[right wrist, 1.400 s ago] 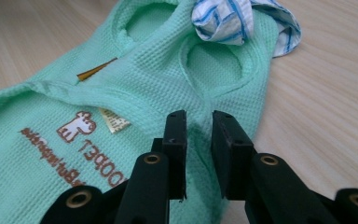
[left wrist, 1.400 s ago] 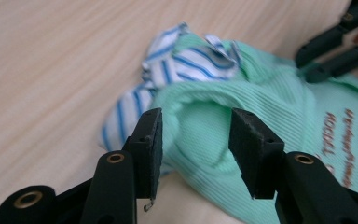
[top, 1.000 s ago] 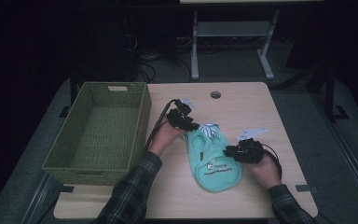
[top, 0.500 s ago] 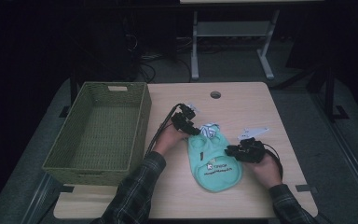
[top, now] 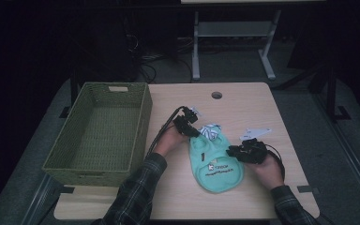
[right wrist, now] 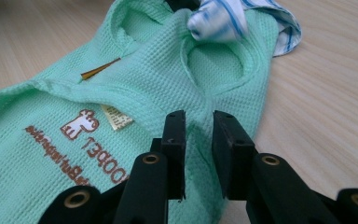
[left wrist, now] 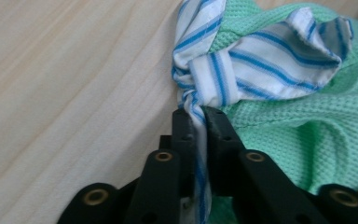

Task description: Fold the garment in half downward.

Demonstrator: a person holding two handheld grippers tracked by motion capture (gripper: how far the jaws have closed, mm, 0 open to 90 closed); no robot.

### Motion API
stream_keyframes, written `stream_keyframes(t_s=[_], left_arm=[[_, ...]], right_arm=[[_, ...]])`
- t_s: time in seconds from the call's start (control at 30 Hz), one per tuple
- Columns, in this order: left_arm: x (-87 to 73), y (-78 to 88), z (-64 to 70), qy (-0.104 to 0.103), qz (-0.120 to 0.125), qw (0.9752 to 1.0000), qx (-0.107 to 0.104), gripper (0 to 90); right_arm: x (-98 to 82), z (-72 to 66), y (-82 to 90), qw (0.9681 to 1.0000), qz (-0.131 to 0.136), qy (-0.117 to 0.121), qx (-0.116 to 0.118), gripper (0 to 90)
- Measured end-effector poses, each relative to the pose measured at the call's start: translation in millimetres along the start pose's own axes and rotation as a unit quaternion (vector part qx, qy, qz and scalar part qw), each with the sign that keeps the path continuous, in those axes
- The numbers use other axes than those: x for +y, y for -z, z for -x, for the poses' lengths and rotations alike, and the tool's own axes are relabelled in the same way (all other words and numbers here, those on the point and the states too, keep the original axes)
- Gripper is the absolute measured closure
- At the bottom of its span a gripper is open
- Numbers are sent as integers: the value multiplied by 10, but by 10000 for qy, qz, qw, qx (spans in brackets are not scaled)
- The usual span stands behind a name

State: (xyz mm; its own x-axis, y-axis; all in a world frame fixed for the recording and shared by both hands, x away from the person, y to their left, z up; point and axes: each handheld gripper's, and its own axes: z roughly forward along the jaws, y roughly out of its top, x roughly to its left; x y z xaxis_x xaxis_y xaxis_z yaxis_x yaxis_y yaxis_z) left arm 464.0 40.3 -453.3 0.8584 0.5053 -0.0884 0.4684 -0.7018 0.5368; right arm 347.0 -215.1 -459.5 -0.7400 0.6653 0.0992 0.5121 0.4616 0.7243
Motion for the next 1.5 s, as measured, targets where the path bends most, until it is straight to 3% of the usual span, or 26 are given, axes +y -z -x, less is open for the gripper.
stream_keyframes(t_s=[0.3,0.5,0.7,0.77,0.8,1.1,1.27,1.5], left_arm=[[-8,18,-14,98,36,9999,-25,857],[34,147,16,147,309,9994,-64,857],[90,297,91,58,514,9987,0,856],[95,338,105,-45,478,9988,19,856],[101,358,120,-65,518,9986,41,856],[117,447,158,-122,637,9979,34,856],[117,533,198,-141,752,9971,-49,856],[109,682,252,-216,954,9951,-114,856]], right_arm=[[28,-51,77,9999,148,8,71,735],[38,-97,89,9997,181,79,130,738],[49,-172,102,9994,195,161,218,845],[68,-184,97,9992,240,107,297,873],[93,-179,59,9989,307,29,352,886],[224,-208,-191,9989,241,59,389,896],[250,-190,-412,9994,29,99,320,897],[271,-162,-521,9997,-77,80,233,898]])
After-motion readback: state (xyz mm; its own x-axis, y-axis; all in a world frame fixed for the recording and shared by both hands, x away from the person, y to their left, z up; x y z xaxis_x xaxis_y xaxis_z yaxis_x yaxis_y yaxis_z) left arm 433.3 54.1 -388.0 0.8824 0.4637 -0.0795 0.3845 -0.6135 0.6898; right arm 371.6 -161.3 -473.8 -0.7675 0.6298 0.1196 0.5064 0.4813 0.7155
